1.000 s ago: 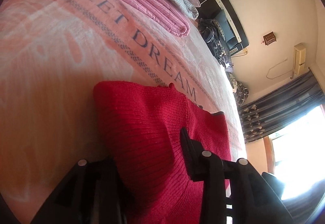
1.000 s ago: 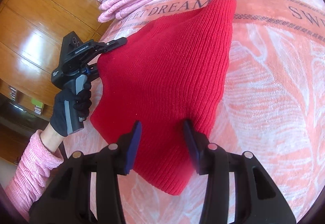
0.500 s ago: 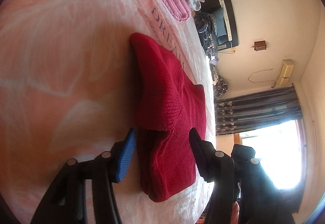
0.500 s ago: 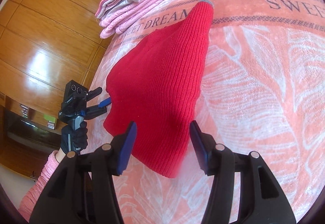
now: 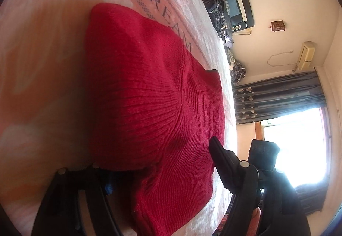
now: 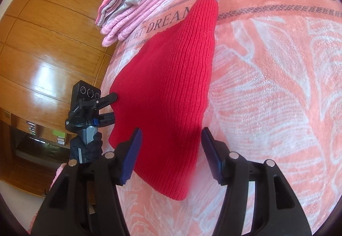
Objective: Fold small clothes
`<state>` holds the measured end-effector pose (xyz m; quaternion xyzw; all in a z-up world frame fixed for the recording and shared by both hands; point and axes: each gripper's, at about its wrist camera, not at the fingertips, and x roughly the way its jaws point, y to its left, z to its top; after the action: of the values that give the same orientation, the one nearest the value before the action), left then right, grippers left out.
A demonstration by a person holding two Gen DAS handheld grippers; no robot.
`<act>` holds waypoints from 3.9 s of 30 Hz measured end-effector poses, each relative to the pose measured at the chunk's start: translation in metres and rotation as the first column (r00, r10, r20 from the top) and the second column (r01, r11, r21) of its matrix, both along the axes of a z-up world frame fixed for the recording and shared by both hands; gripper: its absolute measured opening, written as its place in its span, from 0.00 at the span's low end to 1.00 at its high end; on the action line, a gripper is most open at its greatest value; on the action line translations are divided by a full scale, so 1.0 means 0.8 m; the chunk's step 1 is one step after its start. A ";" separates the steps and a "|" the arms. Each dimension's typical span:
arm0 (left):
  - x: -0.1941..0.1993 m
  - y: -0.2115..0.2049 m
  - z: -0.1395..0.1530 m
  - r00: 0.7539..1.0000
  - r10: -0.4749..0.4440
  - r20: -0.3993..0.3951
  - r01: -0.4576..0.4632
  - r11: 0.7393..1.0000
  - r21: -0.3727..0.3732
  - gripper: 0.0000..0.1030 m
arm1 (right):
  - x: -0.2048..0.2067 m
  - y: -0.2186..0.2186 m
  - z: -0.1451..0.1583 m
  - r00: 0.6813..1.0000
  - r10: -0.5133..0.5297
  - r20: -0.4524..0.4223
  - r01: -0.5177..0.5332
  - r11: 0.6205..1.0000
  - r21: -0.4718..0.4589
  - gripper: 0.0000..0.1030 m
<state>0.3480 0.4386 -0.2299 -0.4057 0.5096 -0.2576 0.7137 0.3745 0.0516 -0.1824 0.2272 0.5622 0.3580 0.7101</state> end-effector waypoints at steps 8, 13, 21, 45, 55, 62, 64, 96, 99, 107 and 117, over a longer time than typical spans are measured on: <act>0.012 -0.030 -0.004 0.999 -0.041 0.010 0.041 0.997 -0.060 0.65 | 0.023 0.005 -0.035 0.995 -0.017 -0.096 0.026 0.995 0.094 0.59; 0.010 -0.032 -0.013 1.000 -0.014 0.000 0.014 0.997 -0.075 0.39 | 0.028 0.018 -0.051 0.992 -0.041 -0.116 0.056 0.991 0.122 0.39; -0.036 -0.073 0.022 0.998 -0.046 0.039 0.050 0.993 -0.106 0.34 | -0.014 -0.017 0.011 0.998 -0.002 -0.063 0.009 0.995 0.099 0.24; -0.121 -0.244 0.011 0.956 -0.292 0.031 0.289 0.954 0.074 0.46 | -0.136 -0.153 -0.004 0.996 -0.063 -0.057 0.053 0.986 -0.158 0.39; -0.196 -0.222 0.063 0.958 -0.225 0.179 0.173 0.948 0.266 0.48 | -0.146 -0.118 0.062 0.954 -0.038 0.298 0.164 0.897 -0.410 0.49; -0.197 -0.259 0.085 0.927 -0.266 0.264 0.188 0.940 0.285 0.65 | -0.131 -0.085 0.027 0.972 -0.016 0.233 0.101 0.928 -0.359 0.54; -0.195 -0.260 0.069 0.935 -0.268 0.232 0.196 0.937 0.289 0.65 | -0.132 -0.086 0.016 0.973 -0.020 0.230 0.105 0.926 -0.362 0.54; -0.409 -0.263 0.290 0.893 -0.090 0.441 -0.178 0.830 0.529 0.94 | -0.417 -0.087 0.272 0.803 -0.166 0.572 0.433 0.822 -0.370 0.97; -0.414 -0.262 0.272 0.904 -0.108 0.414 -0.163 0.809 0.565 0.94 | -0.433 -0.081 0.269 0.793 -0.168 0.586 0.450 0.809 -0.378 0.97; -0.440 -0.238 0.257 0.902 -0.108 0.418 -0.196 0.759 0.621 0.94 | -0.455 -0.069 0.223 0.851 -0.148 0.504 0.398 0.807 -0.436 0.97; -0.443 -0.230 0.249 0.909 -0.112 0.400 -0.193 0.738 0.646 0.94 | -0.460 -0.055 0.180 0.888 -0.107 0.448 0.350 0.788 -0.506 0.97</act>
<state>-0.0060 0.2546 -0.0308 -0.0673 0.3956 -0.1197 0.9081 0.0062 0.0076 -0.0385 -0.0067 0.4553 0.1196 0.8822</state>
